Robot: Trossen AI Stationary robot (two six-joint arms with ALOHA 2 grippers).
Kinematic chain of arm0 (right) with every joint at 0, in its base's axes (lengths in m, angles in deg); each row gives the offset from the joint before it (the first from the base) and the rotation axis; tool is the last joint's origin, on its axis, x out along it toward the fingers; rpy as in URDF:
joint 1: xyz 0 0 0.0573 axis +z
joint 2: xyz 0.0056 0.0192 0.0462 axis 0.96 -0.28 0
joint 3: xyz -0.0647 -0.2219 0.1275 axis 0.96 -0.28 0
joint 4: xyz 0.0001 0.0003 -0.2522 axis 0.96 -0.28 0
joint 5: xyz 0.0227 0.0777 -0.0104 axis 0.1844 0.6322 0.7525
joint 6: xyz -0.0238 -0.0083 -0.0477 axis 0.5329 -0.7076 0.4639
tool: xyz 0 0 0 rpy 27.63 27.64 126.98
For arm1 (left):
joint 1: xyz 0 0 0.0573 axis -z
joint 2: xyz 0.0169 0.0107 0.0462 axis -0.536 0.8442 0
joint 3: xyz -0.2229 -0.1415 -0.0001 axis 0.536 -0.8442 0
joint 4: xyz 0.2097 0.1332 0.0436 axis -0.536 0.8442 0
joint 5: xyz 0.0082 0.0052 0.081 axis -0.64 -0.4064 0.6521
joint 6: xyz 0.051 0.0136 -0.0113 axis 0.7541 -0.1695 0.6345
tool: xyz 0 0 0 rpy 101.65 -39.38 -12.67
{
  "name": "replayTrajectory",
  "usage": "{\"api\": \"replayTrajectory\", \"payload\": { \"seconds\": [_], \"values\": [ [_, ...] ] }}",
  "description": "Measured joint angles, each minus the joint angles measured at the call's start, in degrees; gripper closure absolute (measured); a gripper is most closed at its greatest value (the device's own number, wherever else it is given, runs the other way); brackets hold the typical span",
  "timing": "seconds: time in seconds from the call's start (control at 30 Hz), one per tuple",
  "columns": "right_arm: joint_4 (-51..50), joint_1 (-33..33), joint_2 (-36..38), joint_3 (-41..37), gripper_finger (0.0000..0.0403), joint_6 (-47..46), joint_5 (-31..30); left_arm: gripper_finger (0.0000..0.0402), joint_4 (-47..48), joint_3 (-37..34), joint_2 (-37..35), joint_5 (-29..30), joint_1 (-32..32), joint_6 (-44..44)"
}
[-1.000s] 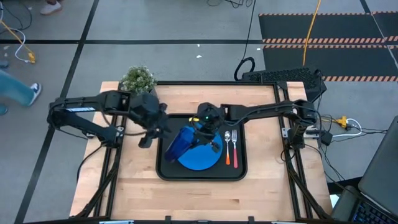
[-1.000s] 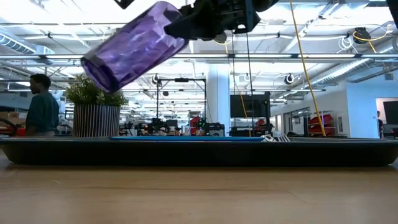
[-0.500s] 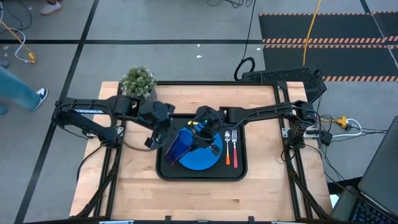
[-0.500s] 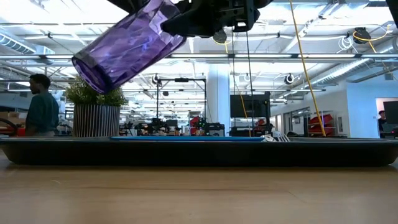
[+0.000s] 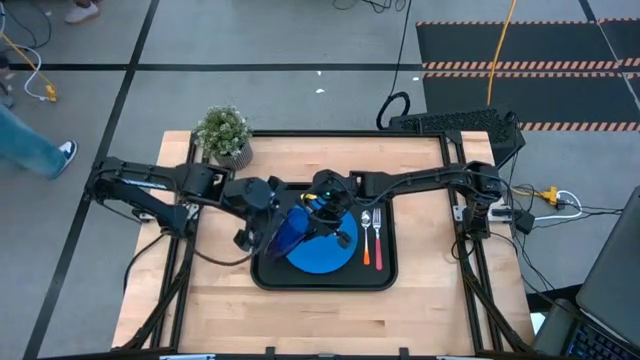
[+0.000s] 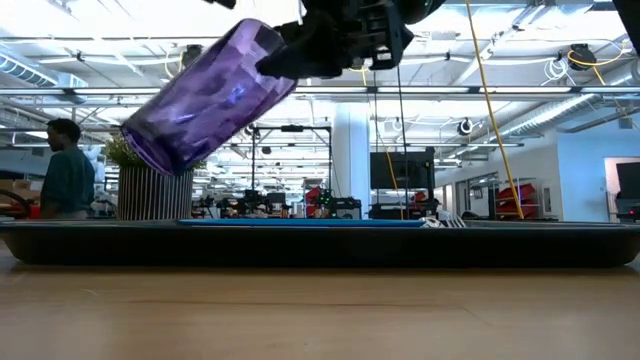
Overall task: Pick and place plate/cup/fork/spoon on tray
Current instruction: Put the violet cup on the black tray to the upper left of the blue plate
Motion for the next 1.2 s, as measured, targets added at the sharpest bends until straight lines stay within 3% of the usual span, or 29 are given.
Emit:
{"api": "replayTrajectory", "payload": {
  "seconds": [0.3,0.5,0.83,1.2],
  "values": [
    [1.0,1.2,-0.5,0.0,0.0403,-1.6,-0.2,0.0275,1.1,0.0,5.6,-0.5,-0.1,-0.3],
    [1.2,1.4,-0.6,-0.1,0.0403,-1.5,-0.2,0.0279,1.6,0.0,5.6,-1.7,-0.5,0.1],
    [1.0,1.4,-0.6,-0.1,0.0402,-0.9,-0.1,0.0388,3.2,0.1,5.6,-6.7,-2.7,-1.4],
    [3.8,1.4,-0.6,-0.1,0.0365,-0.7,-2.8,0.04,6.9,0.0,4.8,-6.0,-2.9,-1.9]
  ]
}}
